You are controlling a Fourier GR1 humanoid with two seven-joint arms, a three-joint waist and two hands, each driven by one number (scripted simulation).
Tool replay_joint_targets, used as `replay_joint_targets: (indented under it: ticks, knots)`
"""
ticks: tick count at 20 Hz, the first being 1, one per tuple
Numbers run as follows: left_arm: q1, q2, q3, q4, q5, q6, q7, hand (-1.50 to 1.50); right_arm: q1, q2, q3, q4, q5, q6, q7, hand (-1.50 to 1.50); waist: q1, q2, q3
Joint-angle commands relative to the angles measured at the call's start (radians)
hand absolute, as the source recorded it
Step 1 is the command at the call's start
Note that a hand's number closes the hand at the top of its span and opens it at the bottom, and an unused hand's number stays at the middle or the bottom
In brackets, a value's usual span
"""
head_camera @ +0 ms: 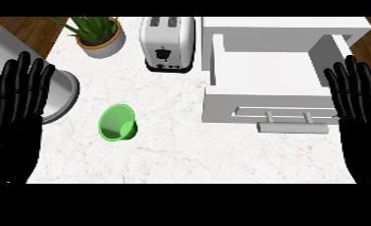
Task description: Pick up the cup, place it into the drawer and close the drawer
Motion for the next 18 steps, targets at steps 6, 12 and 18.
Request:
replay_joint_targets:
  ticks: [6, 12, 18]
  knots:
    - [0.004, 0.086, 0.050, -0.020, 0.249, -0.220, -0.015, -1.50, -0.096, 0.002, -0.029, 0.029, -0.017, 0.011, -0.041, -1.50, -0.015, 0.022, -0.013]
    - [0.037, 0.009, 0.087, 0.164, 0.377, -0.185, 0.068, -1.50, -0.110, -0.029, -0.019, 0.149, -0.087, 0.098, 0.037, -1.50, -0.016, 0.023, -0.013]
    - [-0.015, 0.011, 0.133, 0.412, 0.300, -0.227, -0.078, -1.50, -0.173, -0.048, -0.055, 0.156, -0.118, 0.133, 0.067, -1.50, -0.021, 0.023, -0.013]
